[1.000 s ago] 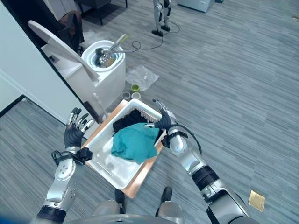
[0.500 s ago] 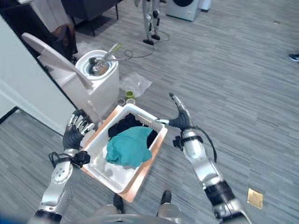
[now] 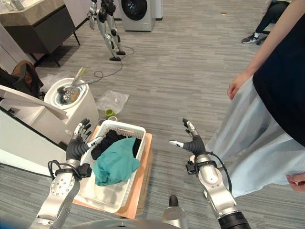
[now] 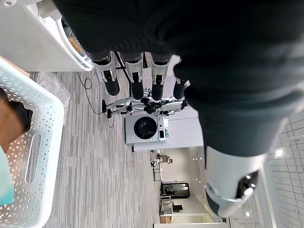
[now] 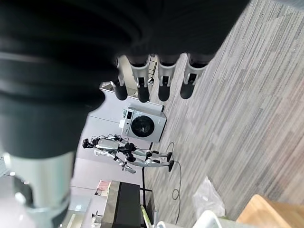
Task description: Pick up bed clothes into laundry basket.
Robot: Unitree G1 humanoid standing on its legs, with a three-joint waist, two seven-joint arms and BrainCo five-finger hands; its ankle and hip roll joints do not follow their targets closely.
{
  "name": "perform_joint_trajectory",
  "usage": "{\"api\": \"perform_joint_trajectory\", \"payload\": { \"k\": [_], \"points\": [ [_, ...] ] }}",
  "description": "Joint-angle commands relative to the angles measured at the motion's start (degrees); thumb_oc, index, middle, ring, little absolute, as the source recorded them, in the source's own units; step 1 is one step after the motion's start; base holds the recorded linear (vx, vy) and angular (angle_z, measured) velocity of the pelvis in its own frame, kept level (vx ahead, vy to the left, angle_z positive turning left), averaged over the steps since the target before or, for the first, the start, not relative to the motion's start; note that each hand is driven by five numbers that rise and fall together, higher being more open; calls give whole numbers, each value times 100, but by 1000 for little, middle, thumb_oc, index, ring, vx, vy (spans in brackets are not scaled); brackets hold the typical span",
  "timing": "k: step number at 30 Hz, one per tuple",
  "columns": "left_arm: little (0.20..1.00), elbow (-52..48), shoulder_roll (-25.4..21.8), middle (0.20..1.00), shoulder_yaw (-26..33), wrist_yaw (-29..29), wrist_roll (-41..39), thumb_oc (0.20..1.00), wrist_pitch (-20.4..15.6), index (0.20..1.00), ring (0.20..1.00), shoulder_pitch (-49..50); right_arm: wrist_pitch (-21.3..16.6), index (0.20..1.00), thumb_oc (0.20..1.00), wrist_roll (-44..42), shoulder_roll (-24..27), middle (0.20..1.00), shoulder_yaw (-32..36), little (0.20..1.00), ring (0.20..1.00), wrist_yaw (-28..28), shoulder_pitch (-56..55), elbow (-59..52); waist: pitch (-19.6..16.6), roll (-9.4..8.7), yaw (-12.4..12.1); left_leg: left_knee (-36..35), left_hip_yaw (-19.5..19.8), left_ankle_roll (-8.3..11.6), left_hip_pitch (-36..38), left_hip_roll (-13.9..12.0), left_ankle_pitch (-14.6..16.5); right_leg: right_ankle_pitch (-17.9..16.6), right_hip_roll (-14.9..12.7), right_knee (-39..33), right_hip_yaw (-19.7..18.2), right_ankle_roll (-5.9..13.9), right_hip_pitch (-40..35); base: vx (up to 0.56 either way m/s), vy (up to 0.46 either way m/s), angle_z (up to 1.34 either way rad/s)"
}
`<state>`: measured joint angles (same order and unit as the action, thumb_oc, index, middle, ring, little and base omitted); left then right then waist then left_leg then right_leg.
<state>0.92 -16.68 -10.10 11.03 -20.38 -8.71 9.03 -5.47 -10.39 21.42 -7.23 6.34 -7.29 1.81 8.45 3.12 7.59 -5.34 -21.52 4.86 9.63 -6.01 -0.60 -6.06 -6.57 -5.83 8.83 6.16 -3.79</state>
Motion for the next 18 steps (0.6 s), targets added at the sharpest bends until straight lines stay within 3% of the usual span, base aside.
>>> {"api": "perform_joint_trajectory", "payload": {
  "k": [1,13,17,18],
  "points": [
    [1000,311,220,1000,-301,-99,-288,1000,24,1000,1000,-20,-51,1000,1000,-447,-507,1000,220,1000,1000,-89,-235,125,63,-214,-151,304,846,-249,-351,415,267,1089,333,209,-425,-138,-356,-3,-41,8],
    [1000,-64,95,1000,-277,6,-78,1000,6,1000,1000,84,-112,1000,1000,-41,-343,1000,120,1000,1000,-21,-289,-124,-79,-261,-292,34,991,-186,-273,354,70,1050,321,96,-69,-85,-455,-20,3,15],
    [1000,-130,21,1000,-213,122,-94,1000,16,1000,1000,107,-162,1000,1000,175,-313,1000,142,1000,1000,74,-206,-233,74,-287,-339,34,1302,-180,-433,297,-18,1228,424,885,-110,-120,-25,-111,5,34],
    [1000,-135,-65,1000,-201,197,-84,1000,-11,1000,1000,51,-198,1000,1000,239,-302,1000,117,1000,1000,134,-76,-247,189,-276,-329,34,1526,-176,-593,263,-136,1393,589,1445,-446,-76,272,-268,10,80]
  ]
}}
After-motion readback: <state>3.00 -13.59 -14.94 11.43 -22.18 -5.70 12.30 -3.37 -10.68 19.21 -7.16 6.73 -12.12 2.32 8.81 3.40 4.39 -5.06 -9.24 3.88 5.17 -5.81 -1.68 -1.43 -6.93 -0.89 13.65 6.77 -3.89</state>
